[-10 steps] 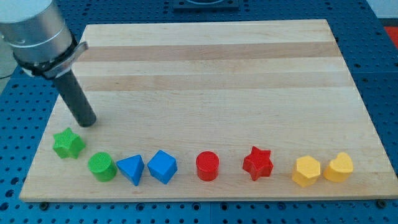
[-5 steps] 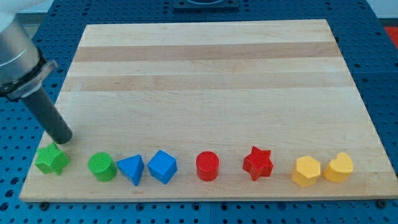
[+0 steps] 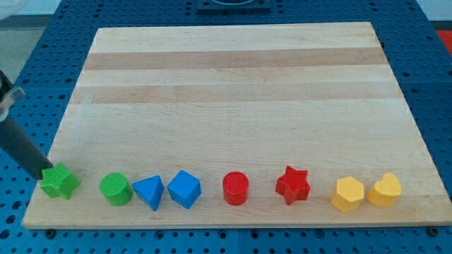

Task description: Push green star to the bottom left

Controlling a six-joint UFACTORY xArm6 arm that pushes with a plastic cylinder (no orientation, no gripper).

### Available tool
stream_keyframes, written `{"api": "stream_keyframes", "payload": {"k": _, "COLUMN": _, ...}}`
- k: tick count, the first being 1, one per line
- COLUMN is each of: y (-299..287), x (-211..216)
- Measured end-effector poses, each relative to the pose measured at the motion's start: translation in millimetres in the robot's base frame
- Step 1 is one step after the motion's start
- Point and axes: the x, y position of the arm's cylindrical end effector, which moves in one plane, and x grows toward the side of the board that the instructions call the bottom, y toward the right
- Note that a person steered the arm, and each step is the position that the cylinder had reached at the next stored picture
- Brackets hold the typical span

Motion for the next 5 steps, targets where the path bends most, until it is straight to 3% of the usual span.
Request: {"api": "stream_keyframes", "payload": {"k": 5, "y": 19, "x": 17}}
